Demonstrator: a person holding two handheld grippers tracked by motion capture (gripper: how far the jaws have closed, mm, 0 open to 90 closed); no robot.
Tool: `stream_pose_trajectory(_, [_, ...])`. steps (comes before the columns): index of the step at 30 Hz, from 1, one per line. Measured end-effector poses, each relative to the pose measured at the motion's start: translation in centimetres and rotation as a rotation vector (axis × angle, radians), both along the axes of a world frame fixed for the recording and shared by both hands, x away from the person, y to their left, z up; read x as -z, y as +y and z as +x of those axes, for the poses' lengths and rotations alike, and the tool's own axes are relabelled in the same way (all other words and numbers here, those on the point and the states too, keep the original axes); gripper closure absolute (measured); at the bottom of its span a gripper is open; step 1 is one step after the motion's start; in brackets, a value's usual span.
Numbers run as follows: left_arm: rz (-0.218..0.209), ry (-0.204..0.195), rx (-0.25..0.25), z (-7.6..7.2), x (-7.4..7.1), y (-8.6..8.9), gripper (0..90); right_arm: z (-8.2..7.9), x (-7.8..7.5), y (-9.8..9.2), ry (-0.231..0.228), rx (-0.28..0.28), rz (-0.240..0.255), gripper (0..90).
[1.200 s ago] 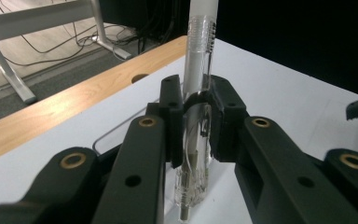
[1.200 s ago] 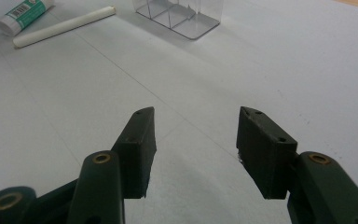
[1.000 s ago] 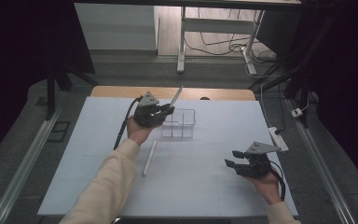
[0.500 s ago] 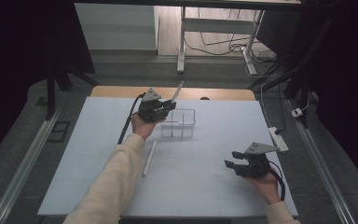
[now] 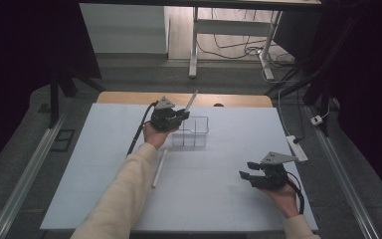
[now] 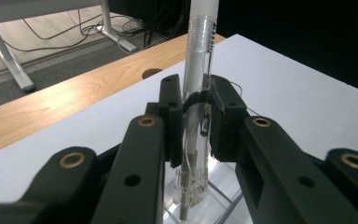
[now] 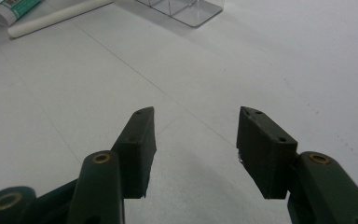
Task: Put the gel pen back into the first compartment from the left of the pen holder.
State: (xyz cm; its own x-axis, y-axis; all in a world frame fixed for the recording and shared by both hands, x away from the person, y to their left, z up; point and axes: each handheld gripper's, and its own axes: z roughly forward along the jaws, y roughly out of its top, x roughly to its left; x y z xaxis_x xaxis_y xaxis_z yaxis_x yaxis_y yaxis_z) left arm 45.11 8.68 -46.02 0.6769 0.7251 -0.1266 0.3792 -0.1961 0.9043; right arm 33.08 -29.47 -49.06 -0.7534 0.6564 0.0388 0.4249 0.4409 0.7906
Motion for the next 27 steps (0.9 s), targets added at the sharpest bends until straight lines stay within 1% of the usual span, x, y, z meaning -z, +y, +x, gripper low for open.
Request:
stream_pose_trajectory(9, [-0.013,0.009,0.003,0.0,0.5,0.3,76.9,0.0,0.1,0.1,0.001,-0.002,-0.002,46.3])
stream_pose_trajectory(12, [-0.011,0.008,0.003,-0.1,0.8,0.4,75.9,0.0,0.1,0.1,0.002,-0.003,-0.004,46.5])
stream_pose_trajectory(13, [0.003,-0.008,-0.015,-0.3,0.9,0.4,71.6,0.0,0.1,0.1,0.003,-0.003,-0.004,46.5])
stream_pose_trajectory(14, [0.022,-0.017,-0.042,-0.4,0.9,0.4,54.0,0.0,0.1,0.1,0.003,-0.004,-0.002,46.5])
stream_pose_trajectory(15, [0.026,-0.01,-0.046,-0.5,0.9,0.5,39.4,0.0,0.0,0.1,0.002,-0.004,-0.001,46.6])
stream_pose_trajectory(16, [0.018,-0.008,-0.038,-0.6,0.9,0.7,37.0,0.0,0.0,0.0,0.002,-0.004,0.0,46.6])
stream_pose_trajectory(18, [0.009,0.0,-0.041,-0.8,0.7,1.1,32.0,0.0,0.1,0.0,0.002,-0.003,-0.001,46.7])
stream_pose_trajectory(19, [0.009,0.004,-0.04,-0.9,0.6,1.2,30.3,0.0,0.1,0.0,0.002,-0.003,0.0,46.7])
stream_pose_trajectory(20, [0.02,-0.001,-0.047,-1.0,0.5,1.3,29.1,0.0,0.1,0.1,0.003,-0.003,-0.001,46.7])
stream_pose_trajectory(22, [0.022,0.003,-0.049,-1.1,0.3,1.6,28.0,0.0,0.1,0.2,0.004,-0.003,-0.008,46.7])
stream_pose_trajectory(25, [0.018,-0.004,-0.05,-1.5,-0.1,1.8,28.0,0.0,0.1,0.2,0.002,-0.003,-0.009,46.7])
stream_pose_trajectory(27, [0.023,-0.01,-0.048,-1.8,-0.3,1.9,28.1,0.0,0.1,0.2,0.003,-0.003,-0.009,46.7])
